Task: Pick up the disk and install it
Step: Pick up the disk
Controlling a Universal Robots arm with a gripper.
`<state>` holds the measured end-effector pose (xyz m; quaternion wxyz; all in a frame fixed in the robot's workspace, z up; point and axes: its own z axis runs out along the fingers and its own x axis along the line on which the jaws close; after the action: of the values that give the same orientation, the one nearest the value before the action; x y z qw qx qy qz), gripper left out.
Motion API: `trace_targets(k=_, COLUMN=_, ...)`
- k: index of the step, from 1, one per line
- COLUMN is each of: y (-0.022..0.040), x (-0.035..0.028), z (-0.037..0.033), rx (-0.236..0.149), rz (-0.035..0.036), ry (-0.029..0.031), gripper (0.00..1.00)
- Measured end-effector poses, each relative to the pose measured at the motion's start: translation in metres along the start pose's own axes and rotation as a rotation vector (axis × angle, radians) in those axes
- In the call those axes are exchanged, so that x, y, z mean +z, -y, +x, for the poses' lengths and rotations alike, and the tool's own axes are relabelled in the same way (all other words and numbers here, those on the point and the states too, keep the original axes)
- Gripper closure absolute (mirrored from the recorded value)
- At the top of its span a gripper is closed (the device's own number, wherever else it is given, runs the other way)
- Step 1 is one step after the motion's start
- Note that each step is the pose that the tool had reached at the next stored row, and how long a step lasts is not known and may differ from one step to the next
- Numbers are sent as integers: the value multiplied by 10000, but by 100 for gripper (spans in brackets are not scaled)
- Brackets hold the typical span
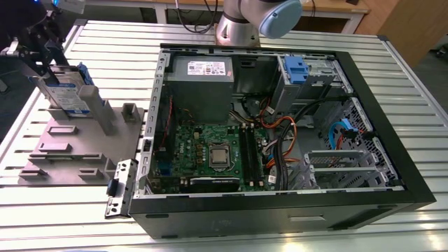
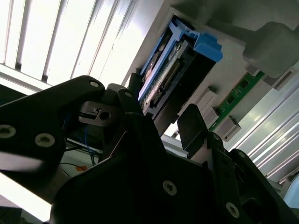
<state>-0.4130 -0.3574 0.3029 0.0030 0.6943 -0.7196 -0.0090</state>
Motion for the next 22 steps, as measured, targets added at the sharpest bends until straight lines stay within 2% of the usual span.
trace_targets(k=10, y=0, x=16, z=0, rx=1, rz=1, ry=0, gripper=41)
trace_targets(k=12, y=0, x=17, z=0, rx=0, rz=1, ry=1, gripper=43)
trace_targets(k=13, y=0, x=17, z=0, rx=0, rz=0, ry=0, gripper=49)
trace_targets(k=22, y=0, x=10, z=3, rx=0, rz=-2, ry=-1, gripper=49)
